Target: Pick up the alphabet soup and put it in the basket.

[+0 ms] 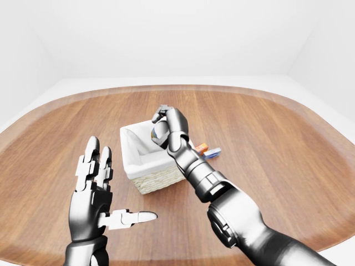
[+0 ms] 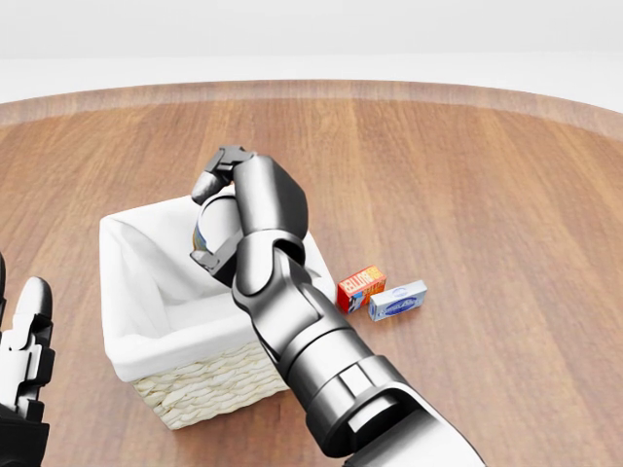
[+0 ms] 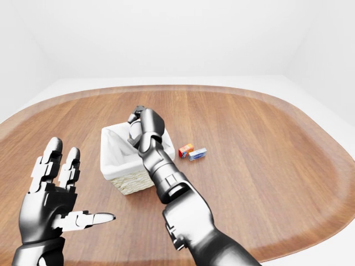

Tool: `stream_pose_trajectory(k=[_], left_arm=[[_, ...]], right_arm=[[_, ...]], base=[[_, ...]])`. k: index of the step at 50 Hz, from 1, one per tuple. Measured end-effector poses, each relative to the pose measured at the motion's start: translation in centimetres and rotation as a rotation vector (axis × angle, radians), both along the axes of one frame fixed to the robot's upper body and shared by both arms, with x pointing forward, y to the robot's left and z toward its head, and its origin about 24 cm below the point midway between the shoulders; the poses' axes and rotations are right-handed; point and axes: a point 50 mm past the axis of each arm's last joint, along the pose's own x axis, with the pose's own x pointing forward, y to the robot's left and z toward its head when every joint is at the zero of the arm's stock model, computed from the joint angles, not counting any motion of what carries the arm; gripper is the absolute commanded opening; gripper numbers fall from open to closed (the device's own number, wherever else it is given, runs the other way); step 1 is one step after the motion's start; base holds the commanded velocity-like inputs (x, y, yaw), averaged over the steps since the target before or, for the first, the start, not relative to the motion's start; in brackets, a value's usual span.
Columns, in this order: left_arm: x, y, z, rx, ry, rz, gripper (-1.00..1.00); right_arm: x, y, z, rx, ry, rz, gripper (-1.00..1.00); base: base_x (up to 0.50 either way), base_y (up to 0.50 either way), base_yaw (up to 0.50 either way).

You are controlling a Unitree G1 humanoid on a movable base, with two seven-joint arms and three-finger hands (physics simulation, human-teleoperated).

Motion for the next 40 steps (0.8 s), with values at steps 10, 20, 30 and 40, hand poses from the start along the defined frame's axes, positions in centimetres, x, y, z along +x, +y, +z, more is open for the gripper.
stream_pose_trajectory(k=[10,20,30,40], left_arm=[[-0.1,0.0,0.0,-0.001,-0.002,0.000,1.00],[-0.2,0.0,0.1,-0.001,-0.004,-0.001,1.00],[-0.2,0.0,0.1,-0.001,-0.005,-0.002,1.00],[0.0,0.0,0.0,-0.002,-0.002,-0.002,1.00]], right_arm=[[-0.3,0.3,-0.4,-0.034,-0.009,-0.004,-1.00],[-0.6,0.6,-1.0,-0.080,-0.014,0.016,-1.00],[-1.0,1.0,-1.5,-0.115,-0.018,0.034,-1.00],[-1.4,1.4,-2.0,-0.150,-0.030,0.057,-1.00]], base=[[0.00,0.00,0.00],[0.00,0.00,0.00],[0.00,0.00,0.00],[0.00,0.00,0.00]])
